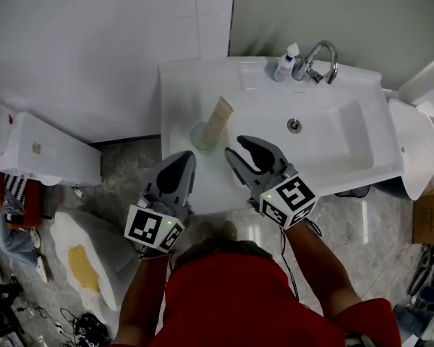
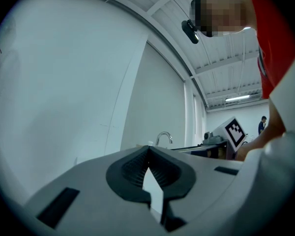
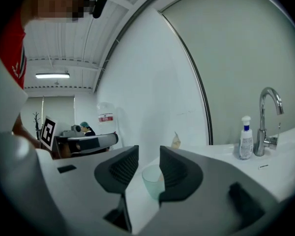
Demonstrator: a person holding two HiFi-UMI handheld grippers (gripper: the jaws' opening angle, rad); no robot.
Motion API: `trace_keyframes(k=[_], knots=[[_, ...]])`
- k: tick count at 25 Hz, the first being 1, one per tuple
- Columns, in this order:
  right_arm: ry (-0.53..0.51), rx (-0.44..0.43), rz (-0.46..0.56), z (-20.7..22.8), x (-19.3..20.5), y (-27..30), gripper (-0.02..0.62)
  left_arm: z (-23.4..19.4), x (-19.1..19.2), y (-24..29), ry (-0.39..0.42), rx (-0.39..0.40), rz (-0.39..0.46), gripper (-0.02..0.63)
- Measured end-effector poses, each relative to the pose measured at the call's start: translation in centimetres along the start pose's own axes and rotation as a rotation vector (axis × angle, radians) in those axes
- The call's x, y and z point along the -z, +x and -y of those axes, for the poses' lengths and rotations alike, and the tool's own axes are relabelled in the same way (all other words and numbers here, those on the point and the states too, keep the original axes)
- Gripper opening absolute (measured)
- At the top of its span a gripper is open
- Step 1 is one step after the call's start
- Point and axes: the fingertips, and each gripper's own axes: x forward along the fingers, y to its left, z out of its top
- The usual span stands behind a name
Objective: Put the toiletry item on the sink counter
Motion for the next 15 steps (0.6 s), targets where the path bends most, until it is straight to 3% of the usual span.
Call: trace_keyframes(k=[4, 15], knots=[[-0.04, -0.024, 0.031, -2.4, -1.1, -1.4, 0.062, 1.7, -0.8, -0.5, 0.004, 0.037, 0.018, 0.017], [-0.094, -0.048, 0.082, -6.3, -2.8, -4.2, 0.028, 5.3, -1.9, -1.6, 0.013, 0.119, 0.029, 0.017]])
